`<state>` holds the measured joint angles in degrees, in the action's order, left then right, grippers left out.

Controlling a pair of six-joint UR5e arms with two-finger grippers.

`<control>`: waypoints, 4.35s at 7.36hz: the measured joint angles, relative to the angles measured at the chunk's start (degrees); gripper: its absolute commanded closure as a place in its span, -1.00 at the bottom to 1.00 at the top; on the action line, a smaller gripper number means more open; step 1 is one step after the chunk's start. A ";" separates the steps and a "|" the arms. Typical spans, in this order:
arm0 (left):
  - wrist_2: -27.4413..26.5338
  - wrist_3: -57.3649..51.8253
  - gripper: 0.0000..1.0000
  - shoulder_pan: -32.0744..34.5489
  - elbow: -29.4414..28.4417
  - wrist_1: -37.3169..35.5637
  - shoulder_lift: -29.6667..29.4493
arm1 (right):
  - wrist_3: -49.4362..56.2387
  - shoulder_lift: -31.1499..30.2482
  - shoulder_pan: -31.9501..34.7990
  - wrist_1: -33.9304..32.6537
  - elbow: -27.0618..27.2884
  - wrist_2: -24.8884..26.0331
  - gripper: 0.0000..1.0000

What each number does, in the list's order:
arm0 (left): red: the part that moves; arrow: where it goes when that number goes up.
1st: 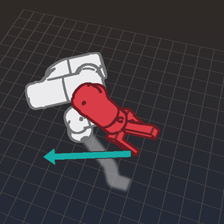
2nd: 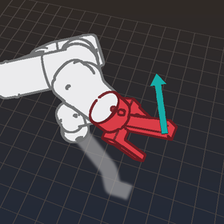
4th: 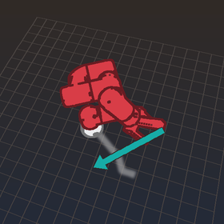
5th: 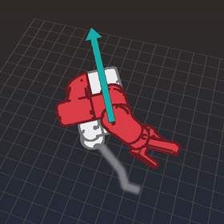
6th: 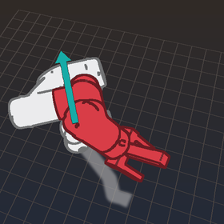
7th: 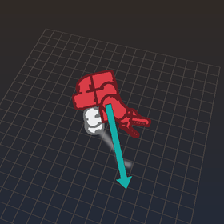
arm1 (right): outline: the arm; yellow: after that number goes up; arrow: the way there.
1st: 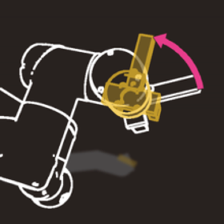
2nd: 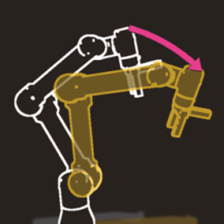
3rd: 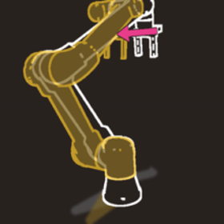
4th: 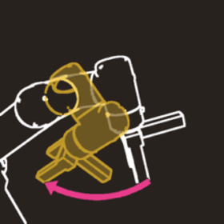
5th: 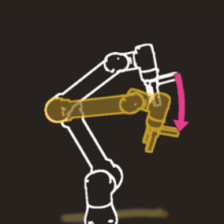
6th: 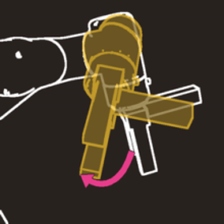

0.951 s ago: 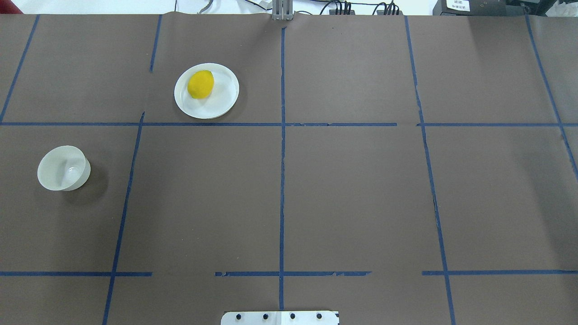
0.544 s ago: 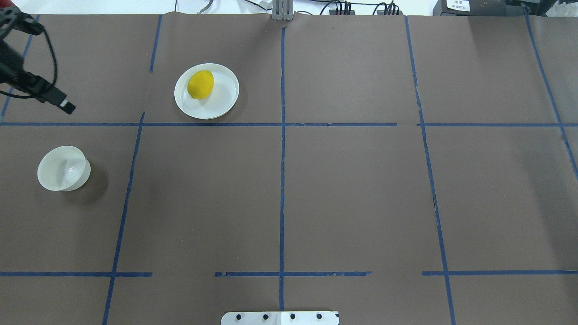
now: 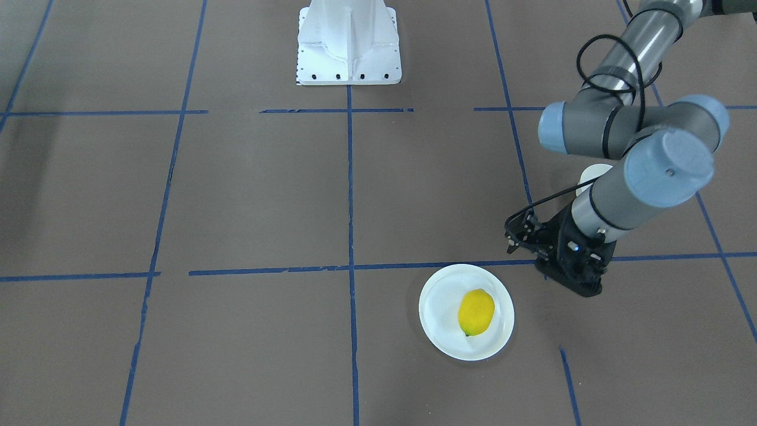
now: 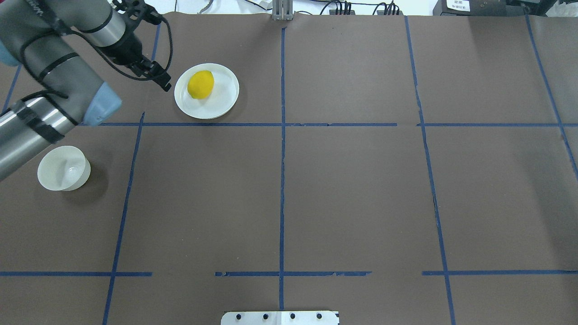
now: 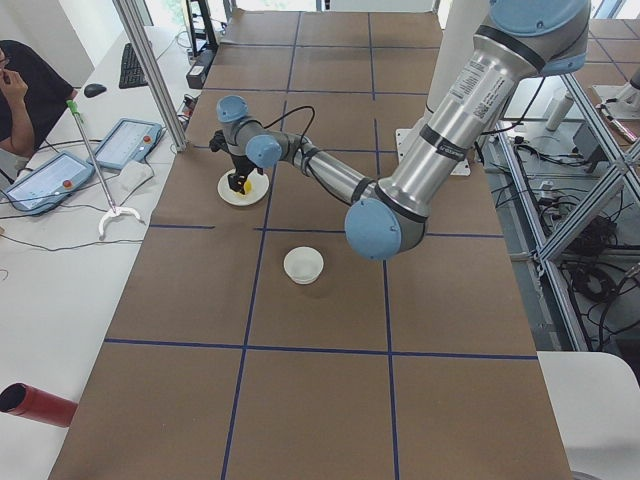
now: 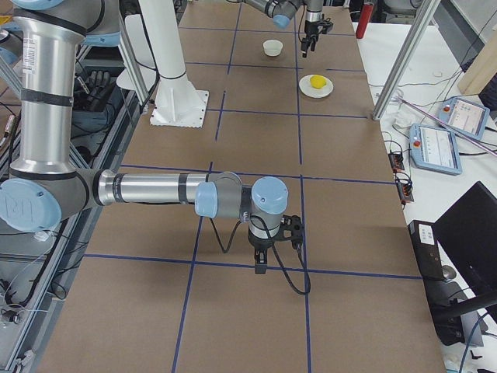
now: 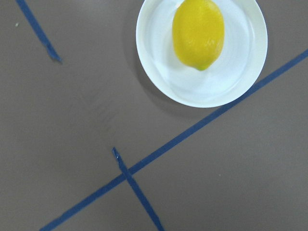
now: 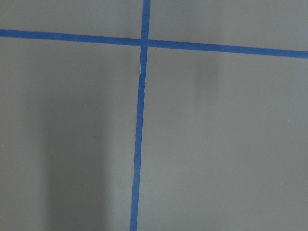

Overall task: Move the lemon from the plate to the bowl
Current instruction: 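Move the left gripper over the yellow lemon on the white plate, then lower the left gripper and close it around the lemon, then lift the lemon with the left gripper and carry it over the white bowl, then lower the lemon into the bowl and open the left gripper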

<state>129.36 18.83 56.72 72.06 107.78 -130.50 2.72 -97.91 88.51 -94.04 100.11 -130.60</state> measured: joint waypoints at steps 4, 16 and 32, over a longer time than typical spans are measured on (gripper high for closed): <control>-5.02 2.99 -0.98 -2.85 -15.11 9.13 -8.31 | 0.00 0.00 0.00 0.00 0.00 0.00 -1.00; -8.92 8.07 0.22 -6.88 -20.10 18.39 -8.42 | 0.00 0.00 0.00 0.00 0.00 0.00 -1.00; -10.41 1.46 0.66 -5.97 34.30 1.01 41.71 | 0.00 0.00 0.00 0.00 0.00 0.00 -1.00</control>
<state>118.95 20.29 50.75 106.36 108.78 -88.79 2.73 -97.91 88.51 -94.04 100.11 -130.61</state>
